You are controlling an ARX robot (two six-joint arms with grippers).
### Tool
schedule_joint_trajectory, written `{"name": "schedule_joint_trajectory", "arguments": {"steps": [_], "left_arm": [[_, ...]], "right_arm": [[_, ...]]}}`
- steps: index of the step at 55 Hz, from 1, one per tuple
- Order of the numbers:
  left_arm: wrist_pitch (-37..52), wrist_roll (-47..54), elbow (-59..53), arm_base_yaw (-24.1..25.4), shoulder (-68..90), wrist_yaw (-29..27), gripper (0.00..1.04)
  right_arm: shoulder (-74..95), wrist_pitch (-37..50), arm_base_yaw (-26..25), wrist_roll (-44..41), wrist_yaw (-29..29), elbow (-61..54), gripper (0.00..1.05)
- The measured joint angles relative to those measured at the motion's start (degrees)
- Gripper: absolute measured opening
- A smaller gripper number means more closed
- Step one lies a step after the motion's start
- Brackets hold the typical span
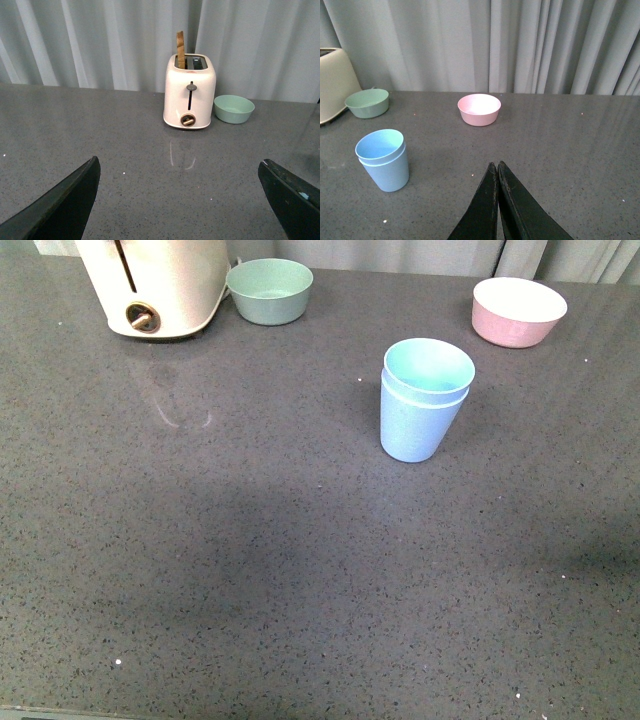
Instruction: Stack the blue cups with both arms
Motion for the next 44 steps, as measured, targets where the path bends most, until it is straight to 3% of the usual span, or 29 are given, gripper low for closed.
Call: {"name": "schedule_joint_trajectory", "arguments": {"steps": [5, 17, 44], "left_arm": [[0.0, 0.0, 0.0, 0.0, 0.0, -0.02, 0.96], [0.0, 0.02, 0.0, 0.0, 0.0, 0.0, 0.96], [0.0, 0.02, 0.0, 0.0, 0.0, 0.0, 0.96]], "right_arm": [[-6.78, -8.5, 0.0, 0.02, 0.07, 0.02, 0.02], [-9.14, -9.44, 0.0, -0.02, 0.02, 0.02, 0.03], [-9.2, -9.46, 0.0, 0.0, 0.02, 0.02, 0.87]]}}
